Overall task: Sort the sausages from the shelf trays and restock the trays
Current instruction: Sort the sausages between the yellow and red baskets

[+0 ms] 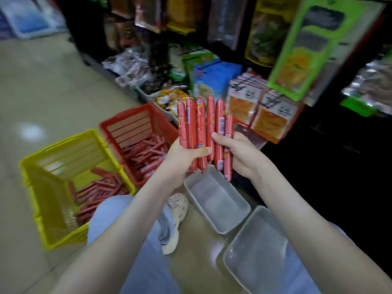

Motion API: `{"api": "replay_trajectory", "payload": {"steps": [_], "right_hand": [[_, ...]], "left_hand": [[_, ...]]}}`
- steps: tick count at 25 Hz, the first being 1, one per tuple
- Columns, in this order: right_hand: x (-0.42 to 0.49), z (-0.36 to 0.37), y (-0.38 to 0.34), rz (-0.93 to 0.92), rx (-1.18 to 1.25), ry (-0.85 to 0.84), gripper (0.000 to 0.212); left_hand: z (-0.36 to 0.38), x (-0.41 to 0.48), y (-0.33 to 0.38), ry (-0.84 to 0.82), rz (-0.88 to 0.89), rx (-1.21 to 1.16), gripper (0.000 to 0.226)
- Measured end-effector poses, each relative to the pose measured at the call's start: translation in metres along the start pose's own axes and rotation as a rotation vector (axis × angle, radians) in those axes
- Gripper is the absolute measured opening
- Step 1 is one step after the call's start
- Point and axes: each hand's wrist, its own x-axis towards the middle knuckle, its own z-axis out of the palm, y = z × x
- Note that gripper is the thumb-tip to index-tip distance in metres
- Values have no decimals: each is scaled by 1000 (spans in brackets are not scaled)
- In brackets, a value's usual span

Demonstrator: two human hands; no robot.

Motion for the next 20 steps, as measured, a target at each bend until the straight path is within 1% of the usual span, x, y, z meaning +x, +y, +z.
{"api": "replay_trajectory", "payload": {"steps": [3,8,12,15,18,20], "right_hand": [[40,52,18,76,19,-153,25],[90,137,53,175,13,-372,39],[113,195,84,263,34,-454,38],[119,233,104,289,64,-494,36],[115,263,124,297,104,-477,35],[111,278,132,302,56,-465,30]], "left_hand": [[-63,-5,9,108,13,-54,48],[-154,-19,16,310,45,-115,52],[-211,-39,17,447,51,-148,48],[-242,-52,12,526,54,-187,48],[-265,-60,1,582,97,-178,55],[-272,-65,-8,600,134,-151,64]]}}
